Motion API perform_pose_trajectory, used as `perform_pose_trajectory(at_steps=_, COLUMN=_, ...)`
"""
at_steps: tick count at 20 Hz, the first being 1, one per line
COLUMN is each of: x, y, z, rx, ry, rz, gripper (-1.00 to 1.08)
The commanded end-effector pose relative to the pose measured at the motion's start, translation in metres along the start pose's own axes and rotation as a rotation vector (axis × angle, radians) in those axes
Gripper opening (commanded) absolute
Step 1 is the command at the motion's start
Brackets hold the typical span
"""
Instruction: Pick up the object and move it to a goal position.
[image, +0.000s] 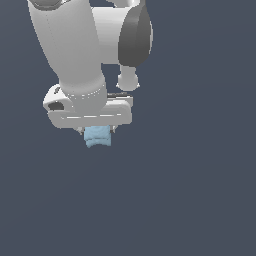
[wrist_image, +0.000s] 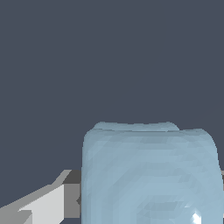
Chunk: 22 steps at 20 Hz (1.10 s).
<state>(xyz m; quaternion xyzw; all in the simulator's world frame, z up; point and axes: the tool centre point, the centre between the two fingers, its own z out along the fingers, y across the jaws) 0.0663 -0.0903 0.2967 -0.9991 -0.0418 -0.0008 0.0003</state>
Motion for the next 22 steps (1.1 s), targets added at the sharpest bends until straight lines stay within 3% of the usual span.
perform_pose_trajectory(at_steps=1, x=0.005, y=0.010, z=-0.017, rx=0.000, ry=-0.001, rz=-0.001, gripper=-1.00)
perform_pose_trajectory(at_steps=10, x=0.017, y=0.033, z=-0.055, rx=0.000, ry=-0.002, rz=-0.001, gripper=-1.00)
perform_pose_trajectory(at_steps=22, x=0.023, y=0.040, z=-0.068, rx=0.000, ry=-0.002, rz=-0.001, gripper=-1.00)
